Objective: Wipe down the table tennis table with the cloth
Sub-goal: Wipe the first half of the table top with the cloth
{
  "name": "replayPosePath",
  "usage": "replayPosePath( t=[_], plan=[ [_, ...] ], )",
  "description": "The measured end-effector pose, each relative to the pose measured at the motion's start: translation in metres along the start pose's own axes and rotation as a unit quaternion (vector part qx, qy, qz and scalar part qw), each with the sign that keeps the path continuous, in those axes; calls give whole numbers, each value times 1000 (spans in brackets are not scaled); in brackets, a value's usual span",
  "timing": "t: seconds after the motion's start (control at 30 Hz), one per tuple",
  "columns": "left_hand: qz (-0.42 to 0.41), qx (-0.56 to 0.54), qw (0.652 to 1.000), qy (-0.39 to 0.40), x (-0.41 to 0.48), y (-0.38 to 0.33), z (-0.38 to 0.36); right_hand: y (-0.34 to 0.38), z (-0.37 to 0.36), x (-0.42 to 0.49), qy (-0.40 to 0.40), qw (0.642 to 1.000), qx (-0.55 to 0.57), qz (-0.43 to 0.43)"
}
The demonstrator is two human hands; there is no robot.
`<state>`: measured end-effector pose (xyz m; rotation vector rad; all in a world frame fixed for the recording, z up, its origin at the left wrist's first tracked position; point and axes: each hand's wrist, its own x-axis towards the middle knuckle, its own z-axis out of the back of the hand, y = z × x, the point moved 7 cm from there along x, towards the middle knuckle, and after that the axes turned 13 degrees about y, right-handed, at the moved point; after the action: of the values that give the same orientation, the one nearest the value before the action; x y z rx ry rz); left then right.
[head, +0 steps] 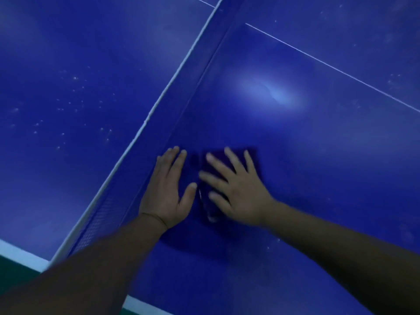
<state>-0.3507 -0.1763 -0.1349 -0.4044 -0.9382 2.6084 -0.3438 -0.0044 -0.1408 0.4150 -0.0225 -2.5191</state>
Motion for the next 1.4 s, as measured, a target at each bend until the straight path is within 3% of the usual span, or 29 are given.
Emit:
replayPosePath(
  t=[0.1, 0.13, 0.23, 0.33, 0.4, 0.5, 0.63, 0.7, 0.77, 0.83, 0.9, 1.07, 1.13, 1.2, 1.3, 1.4],
  plan=[
    [4, -5, 1000, 11, 0, 1, -1, -24, -9, -47, 42, 995, -50, 74],
    [0, 0, 1000, 20, 0, 1, -1, -45, -2, -40, 39, 997, -53, 43],
    [-11, 24, 997, 73, -3, 1, -5, -93, 21, -4, 21, 984, 33, -174],
    [-9, 66, 993, 95, -26, 0, -13, -64, 17, 8, 4, 957, 80, -281],
    [12, 103, 991, 81, -51, 2, -18, -7, 5, -13, -18, 972, 54, -230],
    [51, 174, 981, 75, -93, 9, -27, 76, -30, -85, -2, 995, 39, -89],
    [41, 200, 973, 106, -114, 12, -37, 53, -35, -123, 40, 999, -16, 31],
    [48, 200, 971, 118, -111, 11, -36, 16, -21, -107, 46, 998, -10, -30],
    [42, 191, 974, 112, -111, 9, -34, -6, -10, -89, 44, 988, 34, -143],
    [27, 158, 982, 96, -113, 7, -30, 0, -9, -72, 27, 966, 72, -245],
    [8, 113, 991, 76, -116, 6, -26, 38, -17, -71, 11, 954, 73, -292],
    [-52, 115, 988, 86, -118, -1, -26, 162, -66, -150, 29, 992, 48, -112],
    [-104, 195, 967, 126, -121, -10, -36, 150, -67, -176, 56, 997, 27, -35],
    [-134, 271, 939, 165, -124, -16, -46, 109, -57, -180, 74, 997, -19, -17],
    [-97, 273, 939, 183, -127, -15, -51, 34, -35, -147, 83, 981, 46, -170],
    [-60, 199, 969, 135, -136, -15, -49, 39, -36, -112, 62, 937, 126, -318]
  ],
)
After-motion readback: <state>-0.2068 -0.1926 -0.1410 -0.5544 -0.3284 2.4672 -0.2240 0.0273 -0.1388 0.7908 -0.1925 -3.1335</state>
